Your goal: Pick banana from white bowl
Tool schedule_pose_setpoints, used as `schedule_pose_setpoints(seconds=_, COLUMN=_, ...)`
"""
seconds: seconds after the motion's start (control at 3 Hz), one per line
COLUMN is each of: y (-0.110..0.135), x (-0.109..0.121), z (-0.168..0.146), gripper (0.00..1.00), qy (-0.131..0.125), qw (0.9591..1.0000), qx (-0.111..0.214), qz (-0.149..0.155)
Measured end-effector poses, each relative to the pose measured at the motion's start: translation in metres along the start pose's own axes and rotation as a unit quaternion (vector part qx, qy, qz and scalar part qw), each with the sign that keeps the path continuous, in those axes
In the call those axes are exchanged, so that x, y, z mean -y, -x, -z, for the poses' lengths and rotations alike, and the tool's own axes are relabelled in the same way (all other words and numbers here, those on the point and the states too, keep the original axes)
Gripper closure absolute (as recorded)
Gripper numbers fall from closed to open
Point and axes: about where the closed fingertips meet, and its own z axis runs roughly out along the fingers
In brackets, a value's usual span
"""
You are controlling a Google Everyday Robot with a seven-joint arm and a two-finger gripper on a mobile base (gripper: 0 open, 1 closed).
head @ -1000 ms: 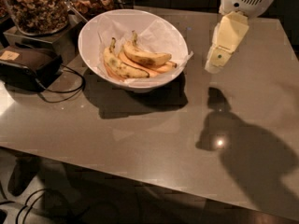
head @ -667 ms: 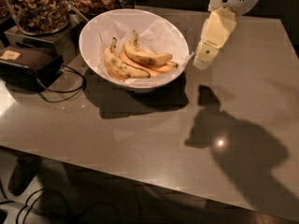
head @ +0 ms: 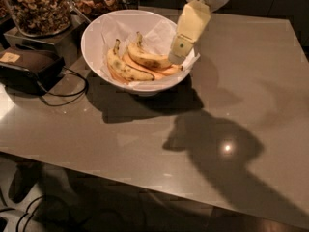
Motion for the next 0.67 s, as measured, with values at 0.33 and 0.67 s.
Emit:
schedule_pose_setpoints(seconds=0.33, y=0.025, x=-0.004, z=-0.005, gripper=0.00, qy=0.006, qw=0.9999, qx=0.001, qz=-0.012)
schedule_pose_setpoints(seconds=0.67, y=0.042, x=0.000, z=-0.009, gripper=0.00, qy=0.009, qw=0.9995, qx=0.003, qz=-0.030)
